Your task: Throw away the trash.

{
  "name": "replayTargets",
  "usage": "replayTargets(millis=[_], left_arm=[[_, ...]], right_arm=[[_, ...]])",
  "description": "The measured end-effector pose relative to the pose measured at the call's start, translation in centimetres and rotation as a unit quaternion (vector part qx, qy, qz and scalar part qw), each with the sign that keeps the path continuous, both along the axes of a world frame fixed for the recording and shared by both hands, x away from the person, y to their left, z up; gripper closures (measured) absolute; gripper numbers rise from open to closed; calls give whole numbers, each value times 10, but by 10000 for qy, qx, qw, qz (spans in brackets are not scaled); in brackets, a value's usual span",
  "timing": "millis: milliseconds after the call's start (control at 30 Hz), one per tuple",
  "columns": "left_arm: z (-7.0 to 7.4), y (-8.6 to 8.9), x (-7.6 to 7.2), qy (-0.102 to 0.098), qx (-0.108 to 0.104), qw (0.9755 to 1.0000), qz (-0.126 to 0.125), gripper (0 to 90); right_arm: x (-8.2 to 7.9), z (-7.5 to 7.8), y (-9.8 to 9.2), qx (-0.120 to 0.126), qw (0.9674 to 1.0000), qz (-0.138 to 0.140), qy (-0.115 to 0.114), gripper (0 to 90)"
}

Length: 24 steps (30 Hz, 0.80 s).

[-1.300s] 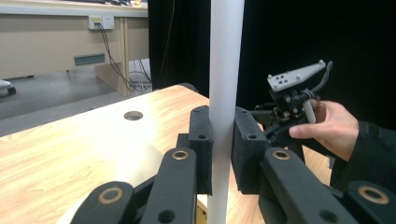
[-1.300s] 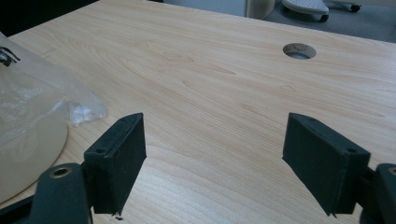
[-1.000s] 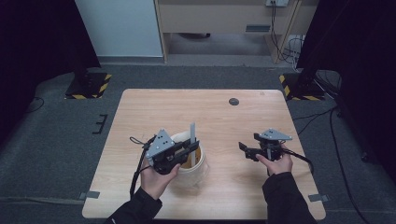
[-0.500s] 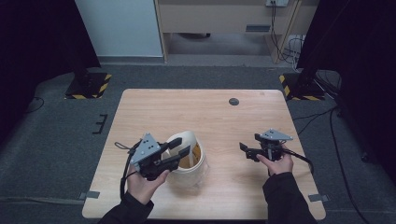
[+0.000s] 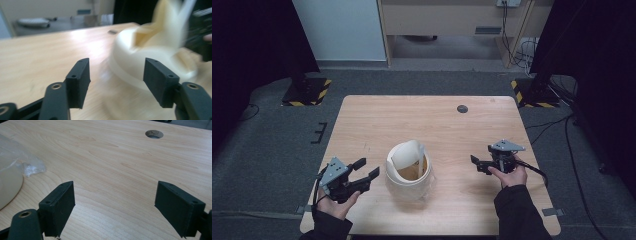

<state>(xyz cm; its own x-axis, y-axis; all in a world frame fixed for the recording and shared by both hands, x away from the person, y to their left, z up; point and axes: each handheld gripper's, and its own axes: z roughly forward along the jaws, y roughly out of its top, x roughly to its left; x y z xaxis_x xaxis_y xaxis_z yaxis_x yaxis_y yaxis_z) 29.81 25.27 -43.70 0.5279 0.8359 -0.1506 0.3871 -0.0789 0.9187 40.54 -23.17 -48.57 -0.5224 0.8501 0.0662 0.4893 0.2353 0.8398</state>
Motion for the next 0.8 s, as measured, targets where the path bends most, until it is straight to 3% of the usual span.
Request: replayTargets(millis=[100, 167, 233, 333, 500, 667, 800], left_arm=[[-11, 9, 6, 148, 122, 9997, 167, 326], [-25, 18, 15, 344, 368, 9982, 329, 299], [-29, 20, 17, 393, 419, 9977, 371, 270], [-45, 27, 28, 632, 811, 9937, 437, 237], [-61, 35, 43, 977, 1269, 9857, 527, 194], [-71, 49, 52, 1242, 1461, 9785, 756, 179], [-76, 56, 56, 1366, 1477, 9758, 862, 164]], right_arm=[[0, -1, -1, -32, 10000, -6, 39, 156], [1, -5, -2, -117, 9999, -36, 121, 148], [1, -6, -3, -124, 9998, -63, 161, 146], [2, -10, -6, -201, 9992, -129, 315, 137], [3, -18, -11, -333, 9977, -249, 542, 121], [6, -27, -18, -563, 9949, -376, 750, 107], [6, -30, -22, -618, 9936, -440, 842, 107]])
